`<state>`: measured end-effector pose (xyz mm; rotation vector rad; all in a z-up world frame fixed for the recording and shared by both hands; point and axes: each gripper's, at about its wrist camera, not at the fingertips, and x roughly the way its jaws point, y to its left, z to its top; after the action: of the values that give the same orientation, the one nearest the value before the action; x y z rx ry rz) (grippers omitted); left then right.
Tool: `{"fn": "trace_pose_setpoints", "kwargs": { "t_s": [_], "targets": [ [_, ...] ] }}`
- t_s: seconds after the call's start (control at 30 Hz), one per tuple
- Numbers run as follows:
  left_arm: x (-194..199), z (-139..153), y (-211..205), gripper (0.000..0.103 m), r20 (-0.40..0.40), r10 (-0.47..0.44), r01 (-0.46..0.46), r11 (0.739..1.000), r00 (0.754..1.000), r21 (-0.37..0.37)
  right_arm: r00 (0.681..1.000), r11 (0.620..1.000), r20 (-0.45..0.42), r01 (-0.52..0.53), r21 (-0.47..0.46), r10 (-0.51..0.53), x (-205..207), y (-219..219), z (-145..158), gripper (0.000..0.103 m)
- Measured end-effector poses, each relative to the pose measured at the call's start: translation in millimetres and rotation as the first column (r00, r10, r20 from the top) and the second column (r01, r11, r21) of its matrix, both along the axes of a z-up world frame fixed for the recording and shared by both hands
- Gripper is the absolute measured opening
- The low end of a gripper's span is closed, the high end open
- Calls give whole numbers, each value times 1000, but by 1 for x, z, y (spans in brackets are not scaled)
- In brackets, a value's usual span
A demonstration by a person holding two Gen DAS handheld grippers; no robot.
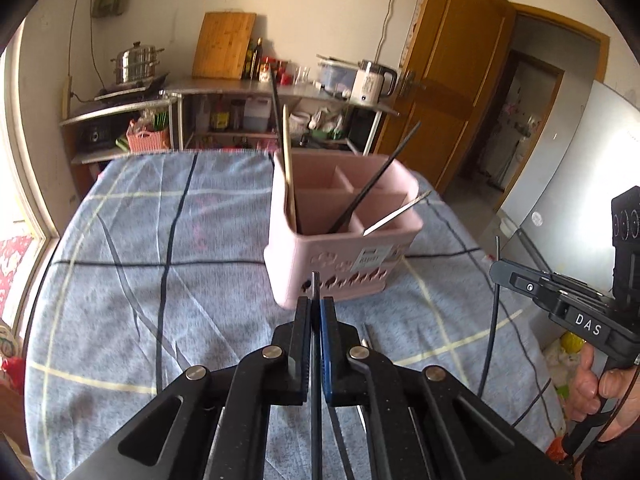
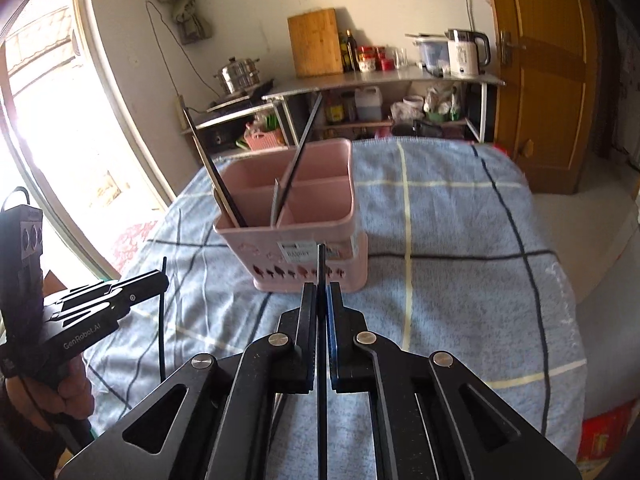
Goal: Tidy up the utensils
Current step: 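Lift both held chopsticks and carry them over the pink basket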
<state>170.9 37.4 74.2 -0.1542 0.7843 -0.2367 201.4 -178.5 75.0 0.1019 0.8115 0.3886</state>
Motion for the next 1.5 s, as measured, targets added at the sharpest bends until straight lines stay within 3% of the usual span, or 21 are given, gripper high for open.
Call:
{"fn": "trace_pose_setpoints", "kwargs": {
  "t_s": [0.4, 1.2, 1.5],
  "targets": [
    [-6, 53, 0, 4, 103, -9, 9, 1000, 995, -3, 993, 1000, 116, 4, 27, -7, -17, -8, 45, 4],
    [-4, 83, -1, 4, 128, -23, 28, 999, 991, -42, 986, 998, 170, -10, 61, -1, -20, -9, 71, 4],
    [18, 130, 2, 4, 204, -24, 36, 998, 979, -52, 974, 996, 228, -32, 81, 12, 0, 5, 101, 4]
  ]
}}
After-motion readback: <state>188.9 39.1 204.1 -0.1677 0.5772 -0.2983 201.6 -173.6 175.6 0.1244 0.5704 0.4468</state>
